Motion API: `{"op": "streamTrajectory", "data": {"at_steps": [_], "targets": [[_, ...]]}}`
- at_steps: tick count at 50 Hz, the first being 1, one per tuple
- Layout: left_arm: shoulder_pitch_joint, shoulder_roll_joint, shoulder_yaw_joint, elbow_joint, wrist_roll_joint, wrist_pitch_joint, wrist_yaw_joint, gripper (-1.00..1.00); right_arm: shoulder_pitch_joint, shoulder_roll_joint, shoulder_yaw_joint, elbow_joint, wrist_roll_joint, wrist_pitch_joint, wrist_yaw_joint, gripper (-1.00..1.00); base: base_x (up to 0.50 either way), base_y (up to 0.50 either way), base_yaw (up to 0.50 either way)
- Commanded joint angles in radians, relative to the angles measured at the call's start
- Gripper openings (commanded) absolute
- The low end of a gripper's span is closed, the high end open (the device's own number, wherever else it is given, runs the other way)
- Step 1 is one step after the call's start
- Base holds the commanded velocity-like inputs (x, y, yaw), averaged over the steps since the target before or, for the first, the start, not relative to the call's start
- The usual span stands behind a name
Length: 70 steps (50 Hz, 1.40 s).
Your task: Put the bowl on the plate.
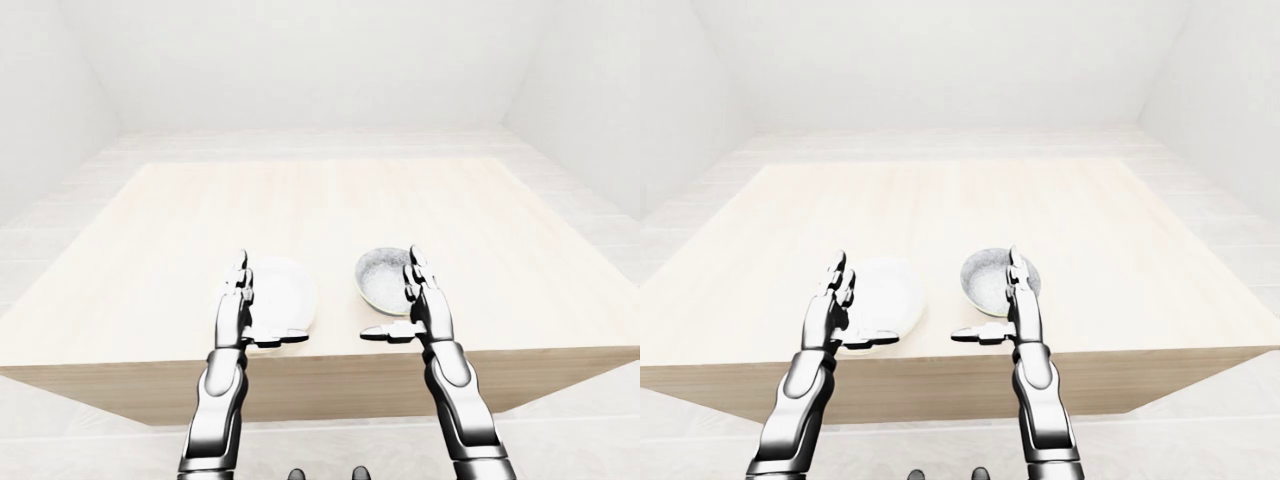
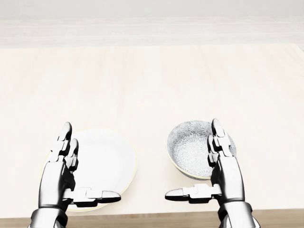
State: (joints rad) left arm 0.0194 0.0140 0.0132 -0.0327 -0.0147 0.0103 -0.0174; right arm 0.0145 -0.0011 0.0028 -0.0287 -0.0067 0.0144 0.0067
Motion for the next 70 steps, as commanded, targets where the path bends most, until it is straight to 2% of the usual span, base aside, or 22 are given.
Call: {"op": "streamTrajectory", "data": {"at_steps": [1, 2, 3, 4, 6, 8, 9, 11, 14, 15, 16, 19, 20, 21, 22, 23, 25, 26, 29, 33, 51, 70], "targets": [[-0.002, 0.006, 0.017, 0.002, 0.002, -0.008, -0.006, 1.00, 0.054, -0.006, -0.008, -0.083, -0.003, 0.022, 0.022, 1.00, 0.00, 0.00, 0.00], [0.001, 0.004, 0.017, -0.010, 0.000, 0.000, -0.007, 1.00, 0.067, -0.004, -0.006, -0.096, -0.003, 0.020, 0.024, 1.00, 0.00, 0.00, 0.00], [0.005, 0.002, 0.013, -0.022, 0.002, 0.010, -0.007, 1.00, 0.085, -0.004, -0.001, -0.104, -0.004, -0.005, 0.030, 1.00, 0.00, 0.00, 0.00], [0.009, 0.000, 0.011, -0.028, 0.004, 0.007, -0.006, 1.00, 0.090, -0.004, -0.002, -0.103, -0.006, -0.009, 0.028, 1.00, 0.00, 0.00, 0.00], [0.021, -0.003, 0.006, -0.038, 0.004, -0.003, -0.012, 1.00, 0.094, -0.017, 0.005, -0.083, -0.046, -0.059, 0.024, 1.00, 0.00, 0.00, 0.00], [0.020, -0.004, 0.004, -0.038, 0.003, -0.001, -0.015, 1.00, 0.094, -0.019, 0.001, -0.082, -0.058, -0.070, 0.020, 1.00, 0.00, 0.00, 0.00], [0.014, -0.004, 0.002, -0.029, 0.005, -0.001, -0.016, 1.00, 0.090, -0.021, -0.012, -0.092, -0.057, -0.065, 0.013, 1.00, 0.00, 0.00, 0.00], [-0.003, -0.005, 0.001, -0.001, 0.011, -0.012, -0.014, 1.00, 0.091, -0.024, -0.027, -0.126, -0.044, -0.027, 0.022, 1.00, 0.00, 0.00, 0.00], [-0.040, -0.004, 0.008, 0.030, 0.003, -0.002, -0.014, 1.00, 0.104, -0.025, -0.053, -0.177, -0.027, -0.006, 0.027, 1.00, 0.00, 0.00, 0.00], [-0.047, -0.004, 0.012, 0.077, 0.000, -0.040, -0.017, 1.00, 0.099, -0.030, -0.066, -0.182, -0.012, -0.001, 0.037, 1.00, 0.00, 0.00, 0.00], [-0.058, -0.004, 0.014, 0.101, -0.001, -0.051, -0.016, 1.00, 0.098, -0.031, -0.075, -0.182, -0.005, -0.002, 0.039, 1.00, 0.00, 0.00, 0.00], [-0.075, -0.005, 0.011, 0.124, -0.003, -0.055, -0.015, 1.00, 0.104, -0.032, -0.090, -0.184, 0.008, -0.012, 0.051, 1.00, 0.00, 0.00, 0.00], [-0.079, -0.007, 0.009, 0.129, -0.001, -0.058, -0.012, 1.00, 0.109, -0.035, -0.090, -0.178, 0.011, -0.034, 0.067, 1.00, 0.00, 0.00, 0.00], [-0.082, -0.009, 0.005, 0.142, 0.000, -0.070, -0.013, 1.00, 0.122, -0.043, -0.083, -0.160, 0.001, -0.089, 0.090, 1.00, 0.00, 0.00, 0.00], [-0.088, -0.009, 0.003, 0.159, 0.002, -0.081, -0.013, 1.00, 0.122, -0.042, -0.086, -0.138, -0.018, -0.102, 0.083, 1.00, 0.00, 0.00, 0.00], [-0.119, -0.013, 0.002, 0.200, 0.006, -0.090, -0.006, 1.00, 0.104, -0.043, -0.093, -0.094, -0.028, -0.102, 0.078, 1.00, 0.00, 0.00, 0.00], [-0.132, -0.013, 0.001, 0.217, 0.007, -0.089, -0.003, 1.00, 0.094, -0.043, -0.098, -0.087, -0.026, -0.102, 0.081, 1.00, 0.00, 0.00, 0.00], [-0.144, -0.017, -0.005, 0.213, 0.014, -0.077, 0.008, 1.00, 0.091, -0.048, -0.103, -0.115, -0.004, -0.102, 0.100, 1.00, 0.00, 0.16, 0.00], [-0.133, -0.019, -0.016, 0.187, 0.020, -0.068, 0.012, 1.00, 0.095, -0.044, -0.117, -0.145, 0.011, -0.102, 0.106, 1.00, 0.00, 0.35, 0.00], [-0.119, -0.022, -0.024, 0.191, 0.034, -0.098, 0.021, 1.00, 0.095, -0.042, -0.122, -0.140, 0.010, -0.102, 0.116, 1.00, 0.00, 0.50, 0.00], [-0.183, -0.011, -0.003, 0.316, 0.018, -0.098, 0.019, 1.00, 0.061, -0.043, -0.128, -0.066, -0.016, -0.102, 0.099, 1.00, 0.00, 0.48, 0.00], [-0.157, 0.004, 0.007, 0.233, 0.012, -0.098, 0.009, 1.00, 0.066, -0.055, -0.157, -0.085, 0.006, -0.102, 0.108, 1.00, 0.00, 0.00, 0.00]]}}
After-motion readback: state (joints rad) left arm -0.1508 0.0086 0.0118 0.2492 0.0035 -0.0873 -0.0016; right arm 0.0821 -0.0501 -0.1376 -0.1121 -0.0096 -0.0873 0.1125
